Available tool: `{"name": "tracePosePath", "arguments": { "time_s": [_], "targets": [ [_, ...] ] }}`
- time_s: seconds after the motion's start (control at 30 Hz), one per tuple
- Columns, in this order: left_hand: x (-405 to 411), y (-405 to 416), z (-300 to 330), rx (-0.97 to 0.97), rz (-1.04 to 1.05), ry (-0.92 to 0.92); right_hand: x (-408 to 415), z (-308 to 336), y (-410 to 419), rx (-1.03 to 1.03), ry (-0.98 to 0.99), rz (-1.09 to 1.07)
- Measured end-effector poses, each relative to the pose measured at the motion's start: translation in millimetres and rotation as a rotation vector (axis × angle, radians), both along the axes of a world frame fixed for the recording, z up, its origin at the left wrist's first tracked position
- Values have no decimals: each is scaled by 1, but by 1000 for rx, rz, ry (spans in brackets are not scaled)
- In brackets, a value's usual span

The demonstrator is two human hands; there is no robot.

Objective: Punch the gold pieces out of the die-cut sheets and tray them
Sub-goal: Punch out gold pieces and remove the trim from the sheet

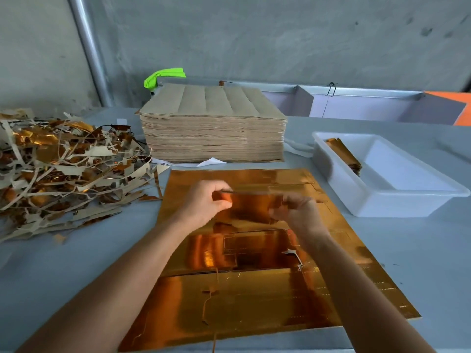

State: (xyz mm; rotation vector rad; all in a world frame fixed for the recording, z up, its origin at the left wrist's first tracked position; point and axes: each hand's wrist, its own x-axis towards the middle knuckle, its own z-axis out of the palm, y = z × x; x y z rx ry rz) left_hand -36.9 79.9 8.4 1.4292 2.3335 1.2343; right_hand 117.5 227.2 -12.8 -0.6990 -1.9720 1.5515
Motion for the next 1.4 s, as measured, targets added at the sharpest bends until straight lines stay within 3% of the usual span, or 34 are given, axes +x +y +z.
{"name": "tracePosePath", "arguments": {
  "time_s": [0.07,0.13,0.23,0.33,0.5,0.57,0.67,0.87,1.03,1.1,1.23,1.4],
  "targets": [
    [1,0,-7,-37,-9,49,1,-5,-2,23,-40,11],
    [1,4,-7,-29,1,90,1,-3,-6,-69,45,28],
    [4,7,-11,-42,-21,82,-7,-2,-15,-44,53,-109],
    [13,7,-20,52,-43,-155,-17,-7,-21,7,-46,-212],
    [23,17,-31,271,120,-583,-26,-8,-28,39,27,-219],
    [25,22,-34,353,140,-651,-28,-8,-33,-2,45,-227],
    [29,25,-38,513,184,-575,-26,-12,-34,47,84,-246],
    [29,25,-33,391,156,-580,-31,-13,-29,48,43,-285],
    [17,14,-34,128,-2,-385,-34,-13,-23,16,-31,-259],
    [9,13,-33,131,43,-340,-34,-9,-22,-74,-25,-207],
    [3,12,-30,258,177,-597,-26,0,-14,-218,60,-107],
    [-4,11,-18,309,138,-781,-13,4,0,-144,69,-25]
  ]
}}
